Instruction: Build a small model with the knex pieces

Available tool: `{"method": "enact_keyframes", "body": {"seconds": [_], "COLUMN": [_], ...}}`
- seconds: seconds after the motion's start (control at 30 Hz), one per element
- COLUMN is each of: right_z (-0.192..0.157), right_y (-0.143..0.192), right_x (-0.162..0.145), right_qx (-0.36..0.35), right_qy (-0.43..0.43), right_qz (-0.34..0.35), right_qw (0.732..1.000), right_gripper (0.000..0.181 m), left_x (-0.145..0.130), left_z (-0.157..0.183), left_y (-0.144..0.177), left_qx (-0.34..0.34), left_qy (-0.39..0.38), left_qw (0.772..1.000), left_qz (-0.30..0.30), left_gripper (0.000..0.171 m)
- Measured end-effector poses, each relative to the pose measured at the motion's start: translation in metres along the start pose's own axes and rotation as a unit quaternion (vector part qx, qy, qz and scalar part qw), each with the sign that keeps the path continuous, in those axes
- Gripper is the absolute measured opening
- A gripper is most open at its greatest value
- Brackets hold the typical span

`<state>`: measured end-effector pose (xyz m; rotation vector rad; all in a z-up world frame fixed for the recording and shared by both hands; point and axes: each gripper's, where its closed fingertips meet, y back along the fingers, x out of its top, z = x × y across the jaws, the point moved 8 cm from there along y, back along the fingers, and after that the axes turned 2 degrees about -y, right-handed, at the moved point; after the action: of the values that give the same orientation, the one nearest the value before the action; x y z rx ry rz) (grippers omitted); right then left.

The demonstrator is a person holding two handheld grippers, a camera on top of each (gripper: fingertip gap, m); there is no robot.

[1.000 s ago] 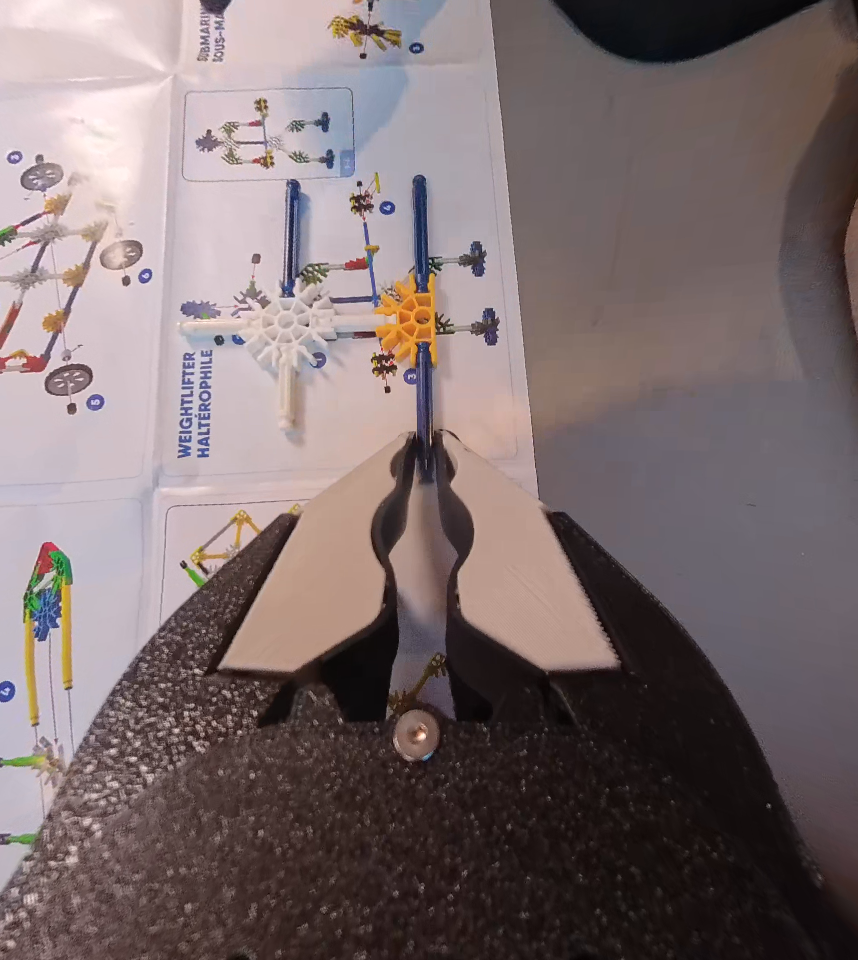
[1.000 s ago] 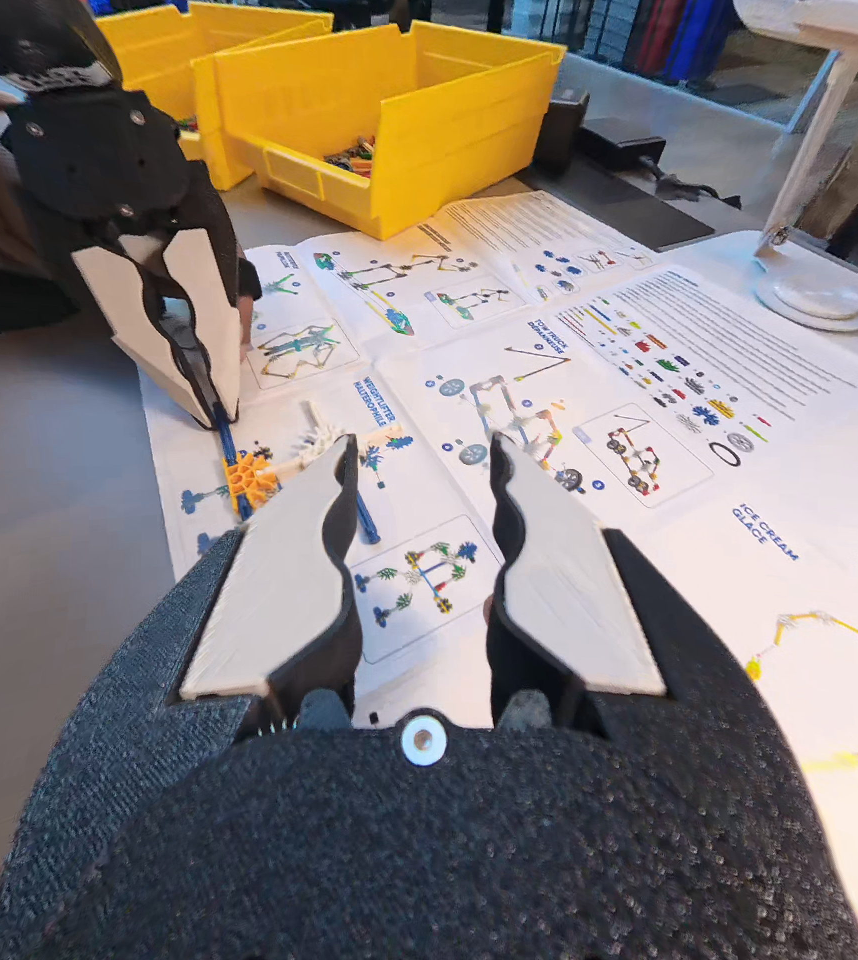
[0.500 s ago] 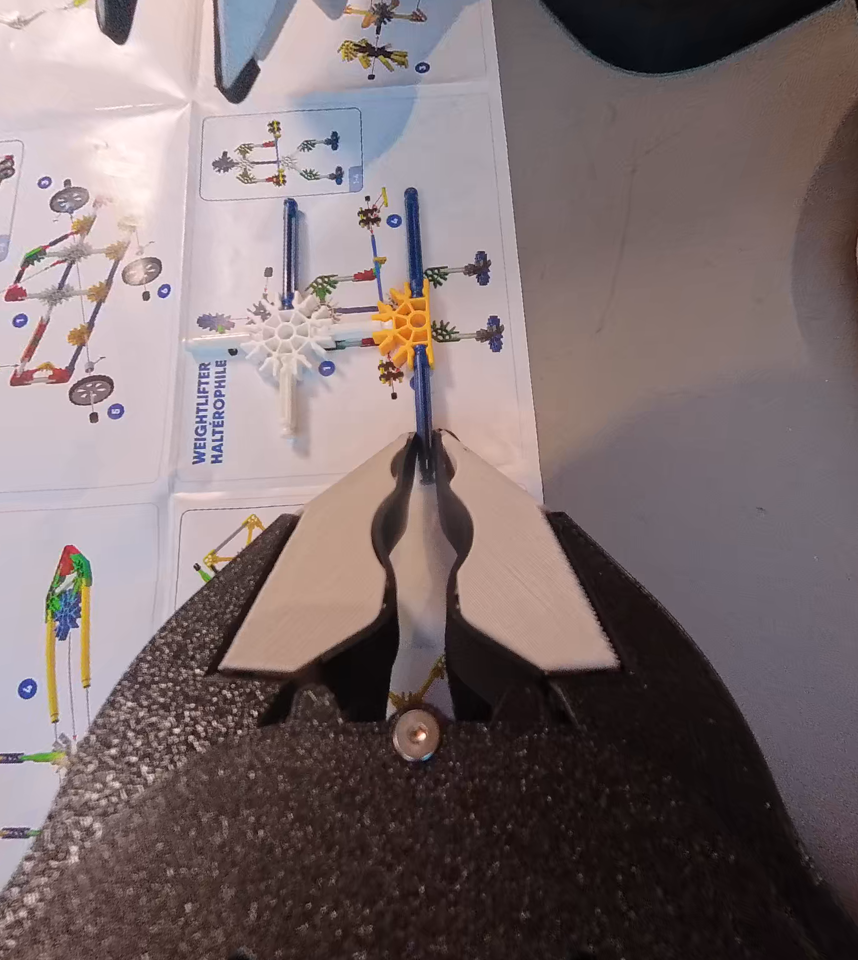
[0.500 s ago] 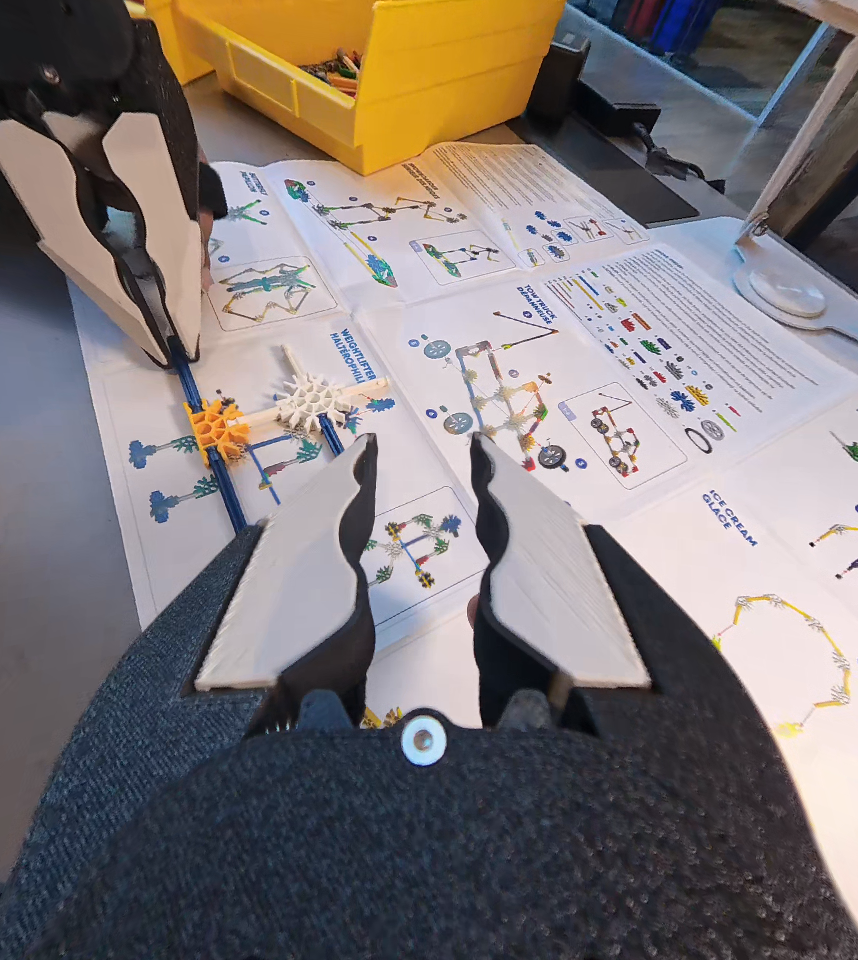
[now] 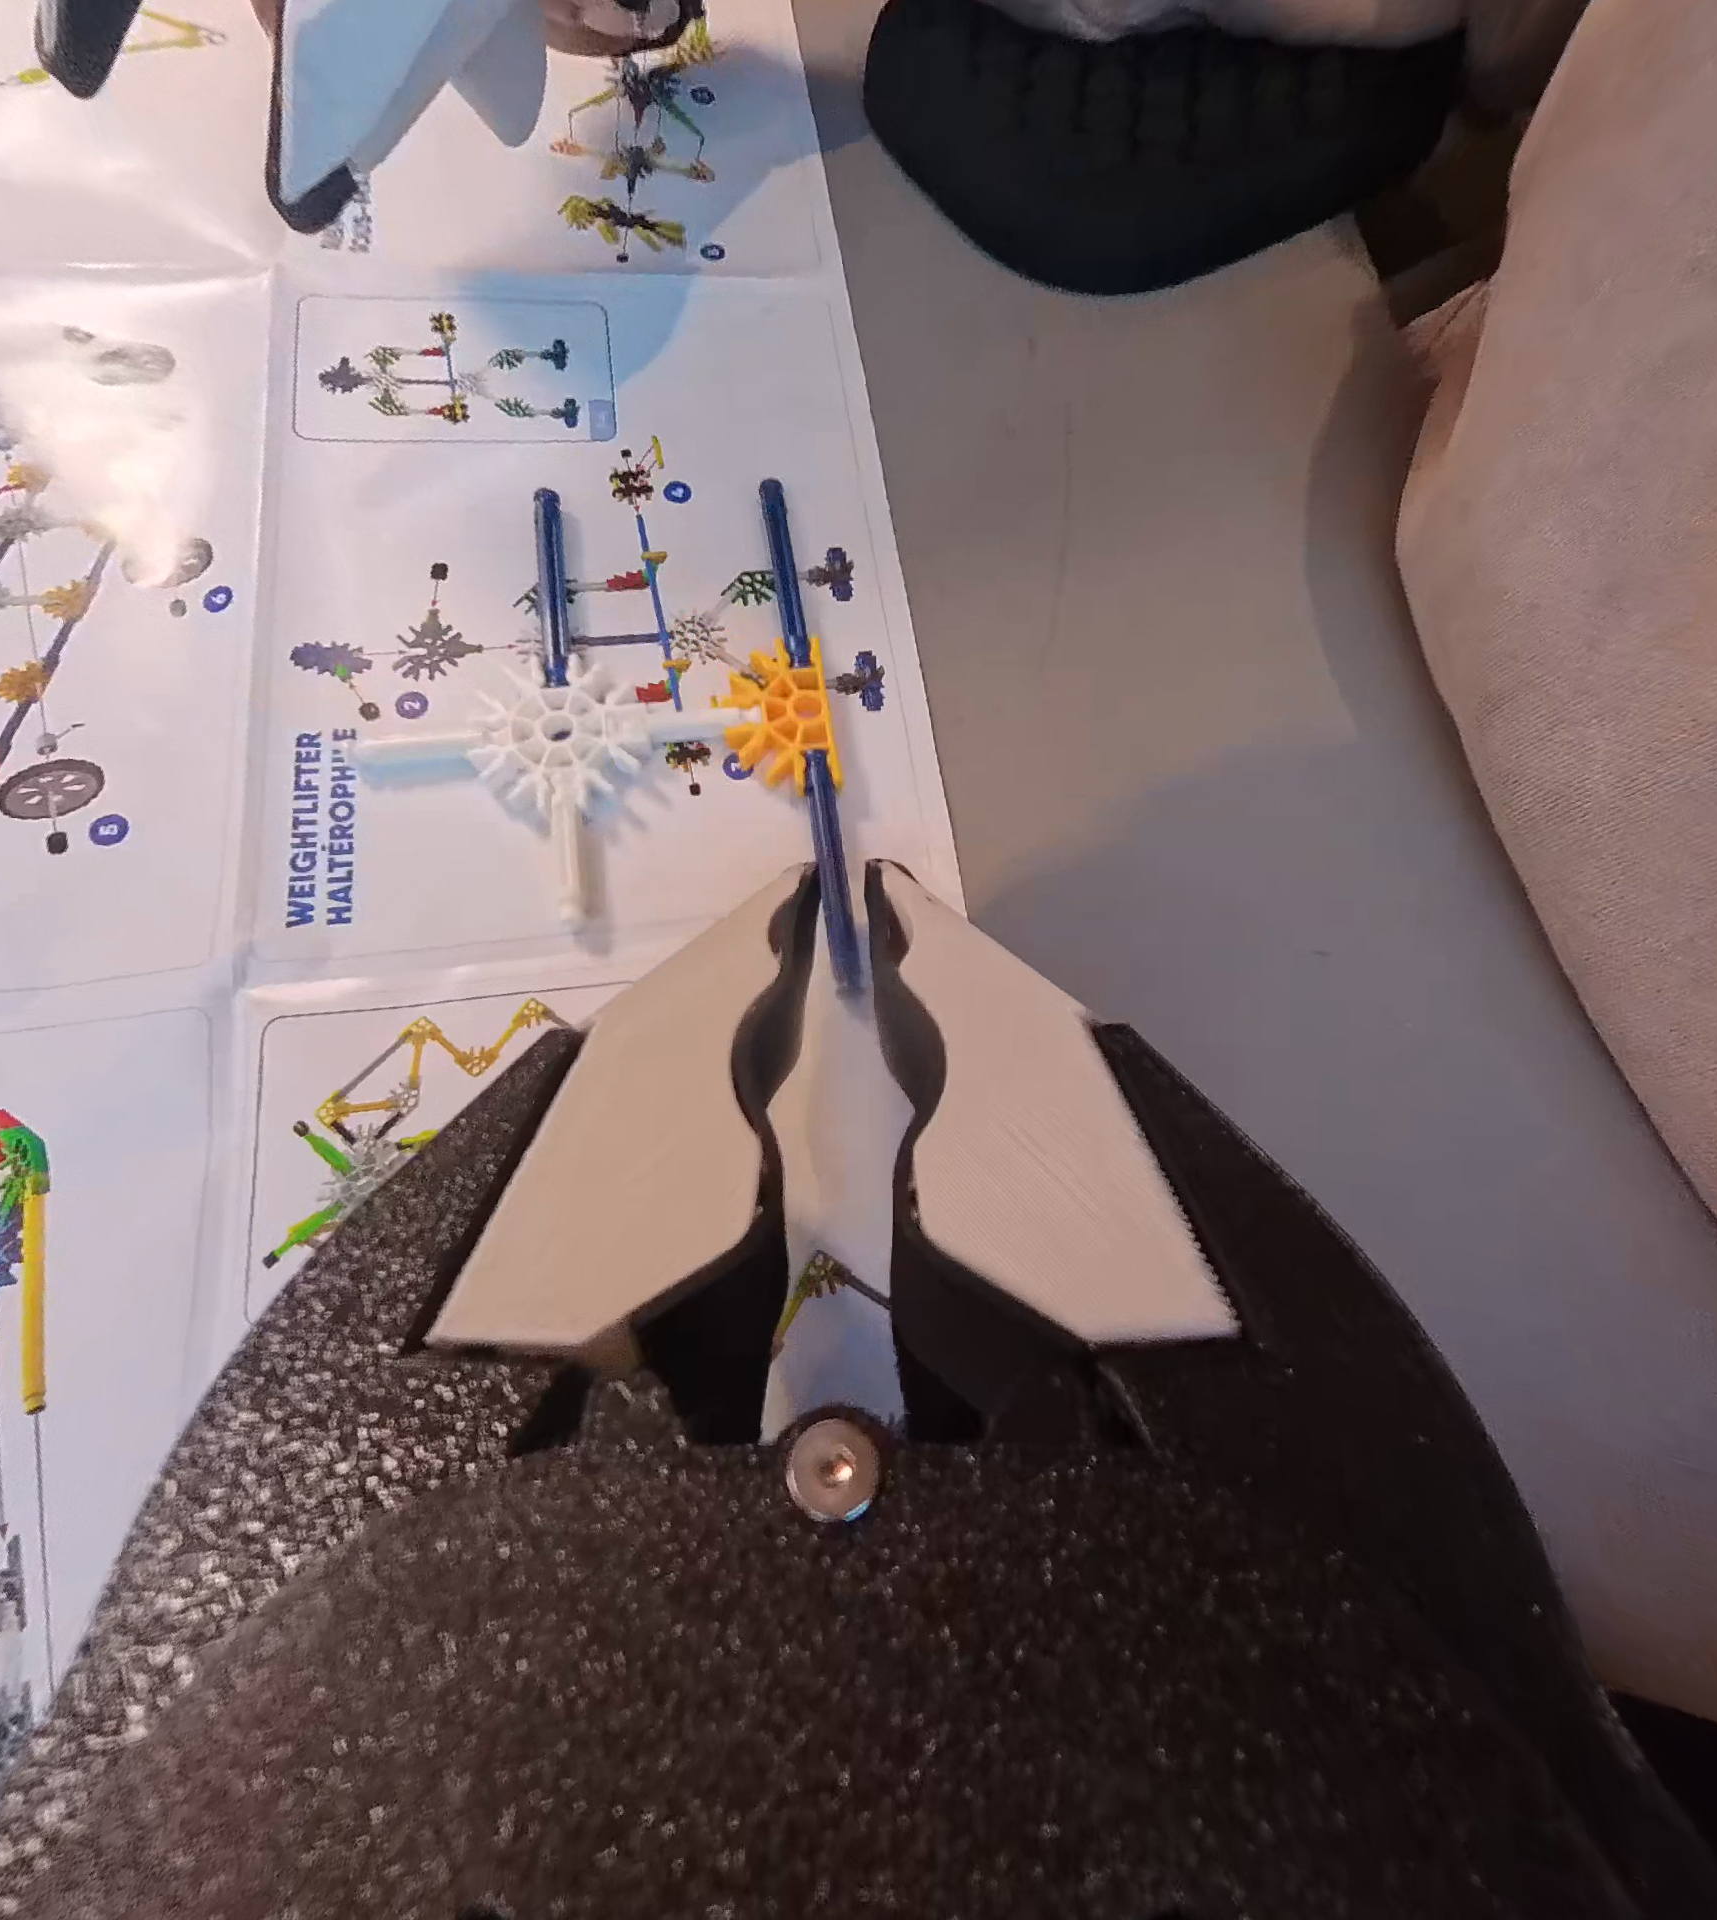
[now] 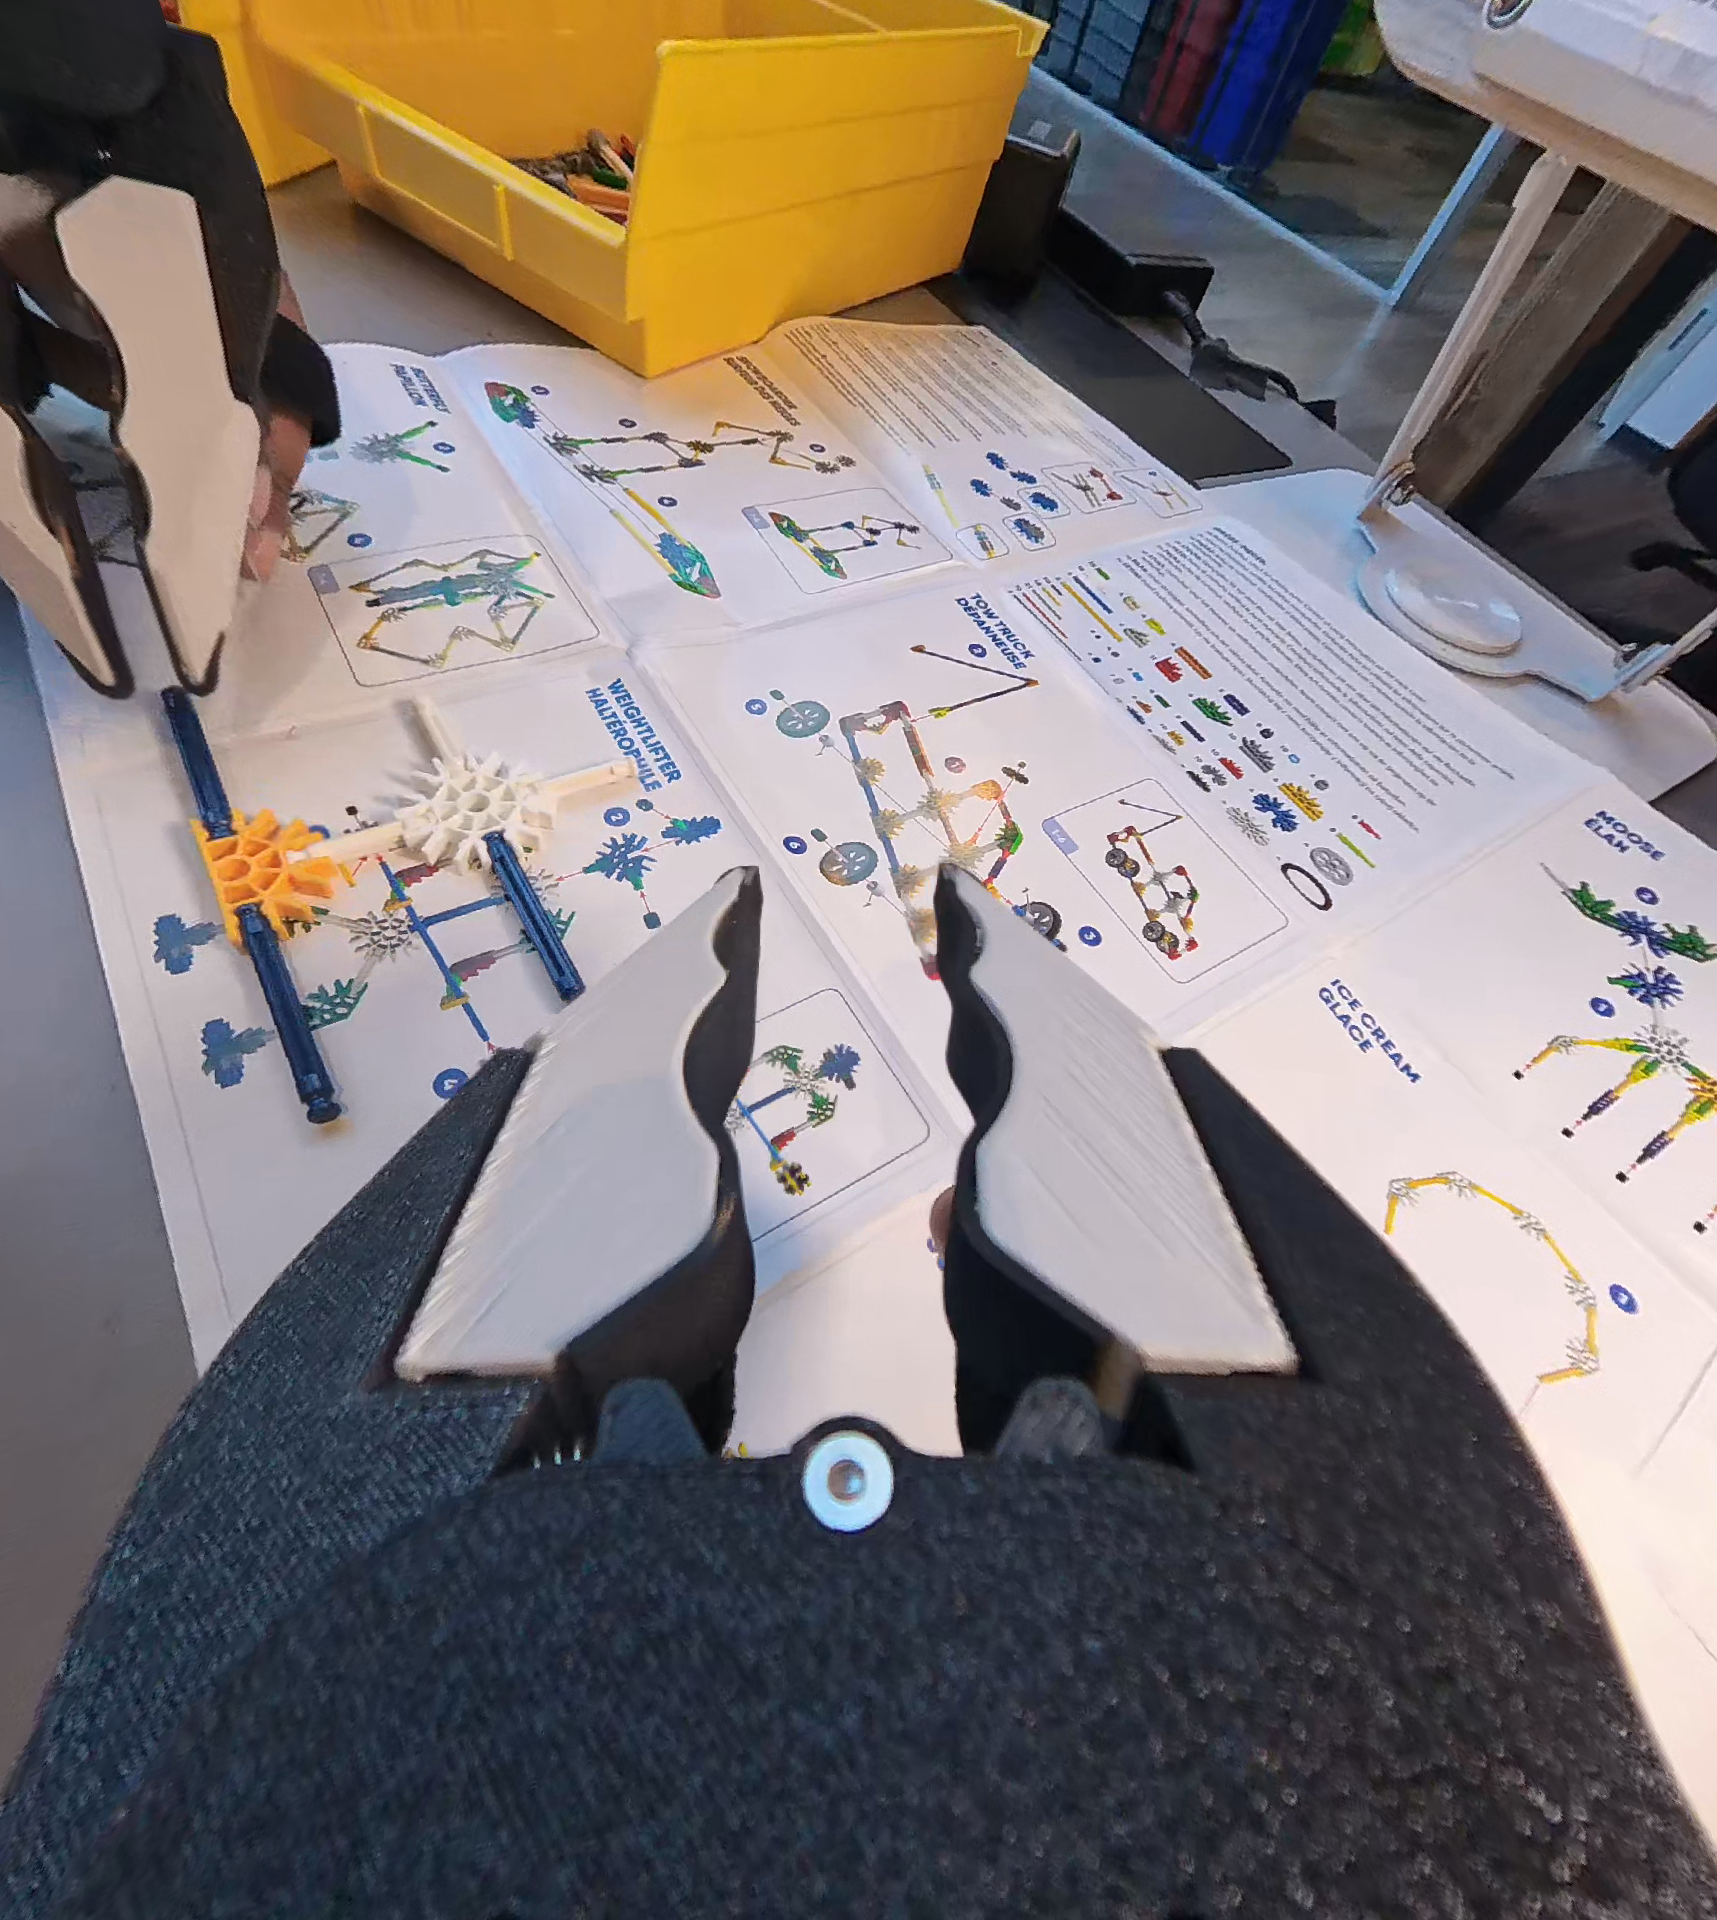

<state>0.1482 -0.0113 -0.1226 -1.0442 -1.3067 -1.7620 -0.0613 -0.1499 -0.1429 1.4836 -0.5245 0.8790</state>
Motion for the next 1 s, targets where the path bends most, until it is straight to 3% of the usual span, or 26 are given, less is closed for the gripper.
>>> {"method": "enact_keyframes", "body": {"seconds": [0.1, 0.2, 0.3, 0.4, 0.6, 0.8, 1.0], "right_z": [0.001, 0.002, 0.004, 0.007, 0.009, 0.007, 0.028], "right_y": [-0.001, -0.002, -0.002, -0.005, -0.015, -0.036, -0.073], "right_x": [0.0, 0.0, -0.001, -0.002, -0.006, 0.005, 0.021], "right_qx": [-0.009, -0.017, -0.026, -0.037, -0.07, -0.069, -0.073], "right_qy": [0.007, 0.01, 0.001, -0.013, -0.004, 0.027, 0.01], "right_qz": [-0.002, -0.004, -0.006, -0.006, -0.031, -0.069, -0.13], "right_qw": [1.0, 1.0, 1.0, 0.999, 0.997, 0.995, 0.989], "right_gripper": [0.033, 0.033, 0.033, 0.03, 0.028, 0.019, 0.01], "left_x": [0.006, 0.011, 0.009, 0.006, 0.001, 0.001, 0.002], "left_z": [-0.008, -0.027, -0.049, -0.062, -0.07, -0.071, -0.07], "left_y": [0.007, 0.016, 0.028, 0.039, 0.051, 0.05, 0.046], "left_qx": [0.03, 0.119, 0.234, 0.298, 0.351, 0.356, 0.356], "left_qy": [0.01, 0.034, 0.072, 0.119, 0.161, 0.161, 0.152], "left_qw": [0.999, 0.989, 0.963, 0.936, 0.906, 0.905, 0.909], "left_qz": [0.044, 0.084, 0.11, 0.147, 0.175, 0.167, 0.153], "left_gripper": [0.011, 0.016, 0.02, 0.026, 0.036, 0.034, 0.031]}}
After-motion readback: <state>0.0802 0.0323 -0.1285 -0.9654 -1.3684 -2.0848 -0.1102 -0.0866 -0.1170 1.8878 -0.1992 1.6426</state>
